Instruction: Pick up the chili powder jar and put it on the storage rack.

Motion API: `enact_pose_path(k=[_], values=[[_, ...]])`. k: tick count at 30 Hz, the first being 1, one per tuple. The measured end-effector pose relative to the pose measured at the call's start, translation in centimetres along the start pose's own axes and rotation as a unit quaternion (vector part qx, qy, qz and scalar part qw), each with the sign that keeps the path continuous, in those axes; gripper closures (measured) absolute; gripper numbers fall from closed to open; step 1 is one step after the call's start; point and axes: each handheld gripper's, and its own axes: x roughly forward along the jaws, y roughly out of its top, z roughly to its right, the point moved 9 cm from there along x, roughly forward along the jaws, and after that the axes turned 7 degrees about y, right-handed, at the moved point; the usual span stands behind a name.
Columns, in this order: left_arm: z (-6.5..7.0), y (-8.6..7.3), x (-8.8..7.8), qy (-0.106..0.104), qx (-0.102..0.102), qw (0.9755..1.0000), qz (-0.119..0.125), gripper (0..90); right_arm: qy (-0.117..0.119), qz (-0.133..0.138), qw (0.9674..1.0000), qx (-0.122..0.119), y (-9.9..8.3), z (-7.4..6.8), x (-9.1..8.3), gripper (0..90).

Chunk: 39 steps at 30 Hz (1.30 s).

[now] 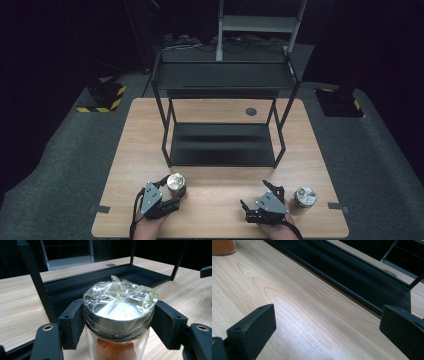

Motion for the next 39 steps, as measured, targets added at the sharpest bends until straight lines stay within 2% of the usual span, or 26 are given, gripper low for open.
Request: enact_pose_path(k=[3, 12, 18, 28, 39], values=[[0.0, 0.1, -0.1, -0.001, -0.006, 1.0000, 0.004, 33.9, 0.000, -0.001, 1.0000, 0.001, 0.0, 0.0, 0.0, 0.0], [0.0, 0.3, -0.2, 0.002, 0.000, 1.0000, 0.004, 34.3, 0.002, -0.002, 1.0000, 0.002, 0.0, 0.1, 0.0, 0.0], [-0.2, 0.8, -0.8, 0.007, -0.008, 0.9998, 0.015, 34.3, 0.003, -0.004, 1.0000, 0.000, 0.1, 0.1, 0.1, 0.0], [-0.6, 2.0, -2.1, 0.014, -0.016, 0.9993, 0.030, 34.3, 0.003, -0.008, 1.0000, 0.002, 0.1, 0.1, 0.2, 0.0], [0.0, 3.6, -3.3, 0.008, -0.018, 0.9988, 0.044, 34.3, 0.005, -0.009, 0.9999, 0.002, 0.2, 0.1, 0.2, 0.0]])
